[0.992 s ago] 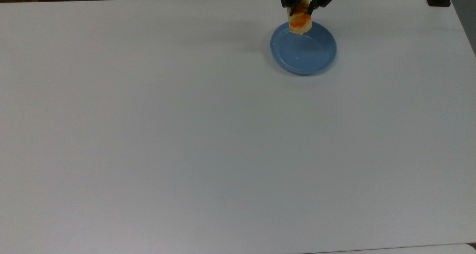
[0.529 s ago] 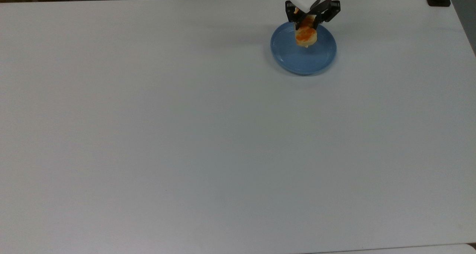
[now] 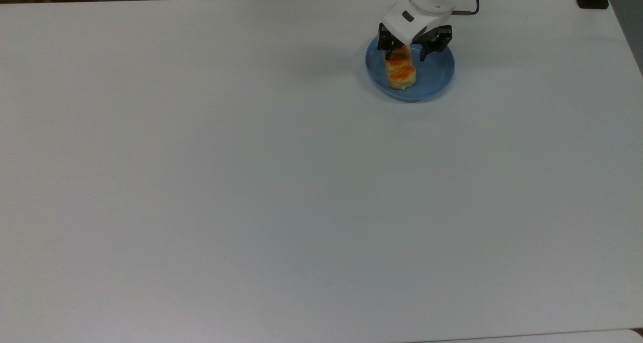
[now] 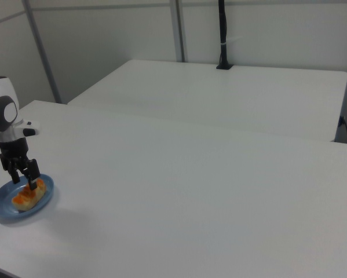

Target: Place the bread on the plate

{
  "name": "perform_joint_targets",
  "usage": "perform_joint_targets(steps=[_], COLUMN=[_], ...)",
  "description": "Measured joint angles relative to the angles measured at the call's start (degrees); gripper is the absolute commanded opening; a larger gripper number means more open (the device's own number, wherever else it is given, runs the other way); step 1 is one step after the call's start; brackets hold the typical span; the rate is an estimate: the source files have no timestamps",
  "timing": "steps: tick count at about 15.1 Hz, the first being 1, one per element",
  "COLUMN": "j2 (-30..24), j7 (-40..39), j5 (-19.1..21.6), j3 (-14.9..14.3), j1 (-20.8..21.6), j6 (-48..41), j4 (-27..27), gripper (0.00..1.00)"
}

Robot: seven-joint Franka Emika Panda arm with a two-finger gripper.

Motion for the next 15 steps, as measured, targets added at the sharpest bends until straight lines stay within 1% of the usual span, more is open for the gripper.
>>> perform_joint_targets(steps=[4, 6, 8, 10, 12, 13, 15], j2=[-0.1, -0.5, -1.5, -3.2, -5.5, -6.7, -8.8], j7=[0.1, 0.1, -0.6, -4.2, -7.7, -9.5, -13.6], j5=[0.0, -0.2, -0.4, -0.4, -0.4, -0.4, -0.4], j3=[0.0, -0.3, -0.6, -0.8, -1.5, -2.5, -6.2], j1=[-0.1, -0.7, -3.5, -7.9, -12.0, -13.5, -14.7], j6=[-0.7, -5.6, -13.7, -20.7, -23.5, -23.8, -24.3], j4=[0.7, 3.3, 9.1, 15.3, 19.1, 20.1, 21.8], gripper=[1.0, 1.0, 1.0, 1.0, 1.0, 1.0, 1.0])
